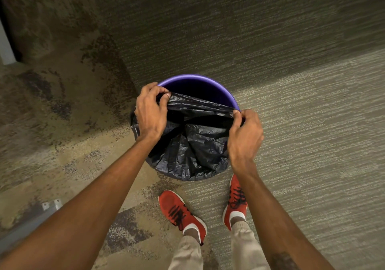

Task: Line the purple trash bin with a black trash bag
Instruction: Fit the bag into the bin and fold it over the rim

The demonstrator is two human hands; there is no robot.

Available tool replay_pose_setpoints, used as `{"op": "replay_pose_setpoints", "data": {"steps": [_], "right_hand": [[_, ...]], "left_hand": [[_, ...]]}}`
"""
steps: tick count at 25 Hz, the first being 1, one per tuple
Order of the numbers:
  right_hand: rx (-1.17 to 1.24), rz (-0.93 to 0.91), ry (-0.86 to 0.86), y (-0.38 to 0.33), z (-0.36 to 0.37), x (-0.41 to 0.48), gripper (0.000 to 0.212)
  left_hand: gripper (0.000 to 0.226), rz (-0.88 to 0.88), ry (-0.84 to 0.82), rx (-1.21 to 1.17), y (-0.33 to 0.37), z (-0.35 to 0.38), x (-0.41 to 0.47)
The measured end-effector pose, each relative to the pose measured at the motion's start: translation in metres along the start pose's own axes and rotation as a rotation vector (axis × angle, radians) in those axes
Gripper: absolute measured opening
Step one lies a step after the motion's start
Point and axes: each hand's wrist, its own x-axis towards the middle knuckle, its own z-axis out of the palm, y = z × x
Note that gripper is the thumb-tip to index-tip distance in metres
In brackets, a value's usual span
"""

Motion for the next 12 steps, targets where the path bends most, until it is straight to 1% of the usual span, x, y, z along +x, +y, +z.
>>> {"op": "replay_pose_setpoints", "data": {"steps": [3, 6, 9, 12], "right_hand": [[-0.002, 0.002, 0.03, 0.001, 0.0, 0.01, 0.019], [-0.021, 0.025, 0.013, 0.001, 0.003, 0.019, 0.018], [0.029, 0.051, -0.023, 0.006, 0.008, 0.027, 0.014], [0.044, -0.038, -0.084, 0.006, 0.012, 0.043, 0.015]], "left_hand": [[0.015, -0.026, -0.001, -0.003, 0.0, 0.006, -0.002], [0.015, -0.069, 0.006, -0.001, 0.002, 0.012, -0.005], [0.014, -0.063, 0.01, -0.003, 0.001, 0.015, -0.008], [0.013, -0.067, 0.052, -0.029, -0.001, 0.015, -0.008]]}}
